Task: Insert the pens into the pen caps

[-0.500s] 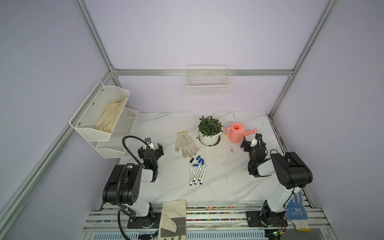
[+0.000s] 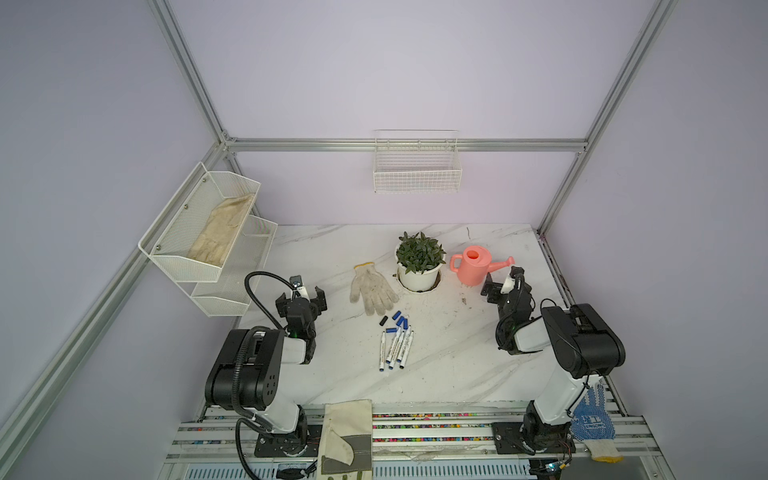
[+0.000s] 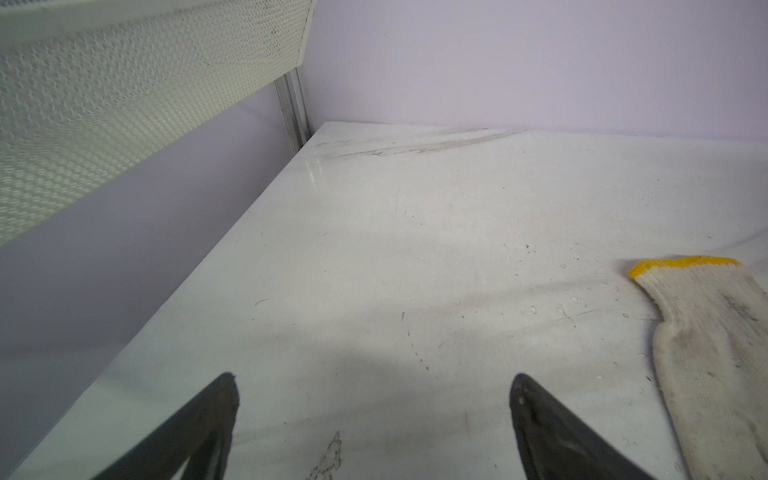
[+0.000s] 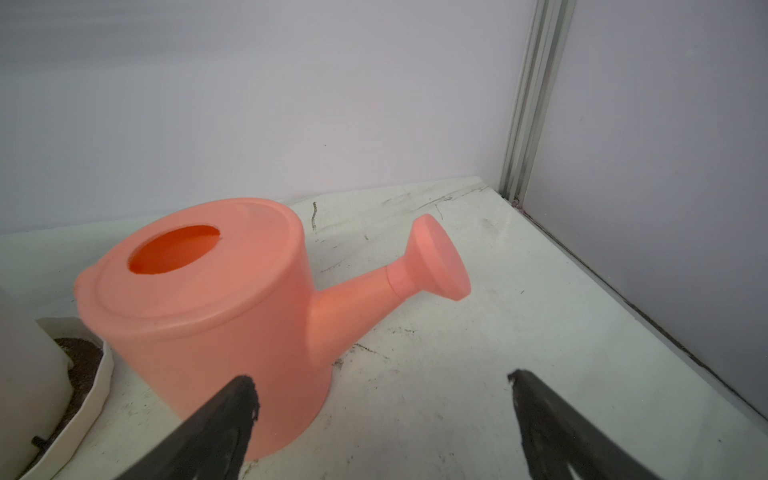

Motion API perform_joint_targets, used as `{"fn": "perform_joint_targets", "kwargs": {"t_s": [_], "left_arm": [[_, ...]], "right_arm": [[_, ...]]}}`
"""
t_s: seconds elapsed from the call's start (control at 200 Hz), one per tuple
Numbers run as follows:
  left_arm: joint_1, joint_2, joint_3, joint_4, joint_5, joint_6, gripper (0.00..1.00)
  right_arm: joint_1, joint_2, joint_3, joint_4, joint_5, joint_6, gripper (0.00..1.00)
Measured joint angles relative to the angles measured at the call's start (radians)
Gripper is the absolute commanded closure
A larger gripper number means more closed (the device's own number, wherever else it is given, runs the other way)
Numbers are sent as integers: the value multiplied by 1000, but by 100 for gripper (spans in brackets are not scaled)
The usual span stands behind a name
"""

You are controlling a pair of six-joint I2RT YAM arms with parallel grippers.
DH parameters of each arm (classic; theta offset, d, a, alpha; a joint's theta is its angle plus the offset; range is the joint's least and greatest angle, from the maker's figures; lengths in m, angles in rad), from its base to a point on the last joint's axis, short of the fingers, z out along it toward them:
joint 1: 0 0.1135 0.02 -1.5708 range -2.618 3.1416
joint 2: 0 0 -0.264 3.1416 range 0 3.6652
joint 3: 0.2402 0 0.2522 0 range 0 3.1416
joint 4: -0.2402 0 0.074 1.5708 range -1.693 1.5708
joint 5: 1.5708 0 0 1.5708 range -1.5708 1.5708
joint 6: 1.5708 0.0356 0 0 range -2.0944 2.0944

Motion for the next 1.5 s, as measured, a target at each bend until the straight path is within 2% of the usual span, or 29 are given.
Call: {"fn": "perform_joint_targets", "kwargs": {"t_s": [0.75, 0.915, 1.035, 1.105, 1.17, 1.325, 1.5], "left_arm": [[0, 0, 0, 0, 0, 0, 0], [0, 0, 0, 0, 0, 0, 0], [0, -3, 0, -5, 5, 6, 0], [0, -37, 14, -107, 15, 10, 0], [-1, -79, 64, -266, 18, 8, 0], [-38, -131, 192, -451, -24, 3, 0], [-191, -240, 224, -637, -60, -131, 0]], "right_arm": [[-1, 0, 0, -4, -6, 5, 3], [-2, 0, 0, -6, -8, 12, 18], [-2, -23, 17, -72, -4, 10, 20], [-2, -81, 81, -220, 0, 11, 32], [-1, -148, 153, -329, 18, 30, 38], [29, -303, 244, -472, 99, 113, 42], [213, -337, 352, -676, 198, 156, 42]]}}
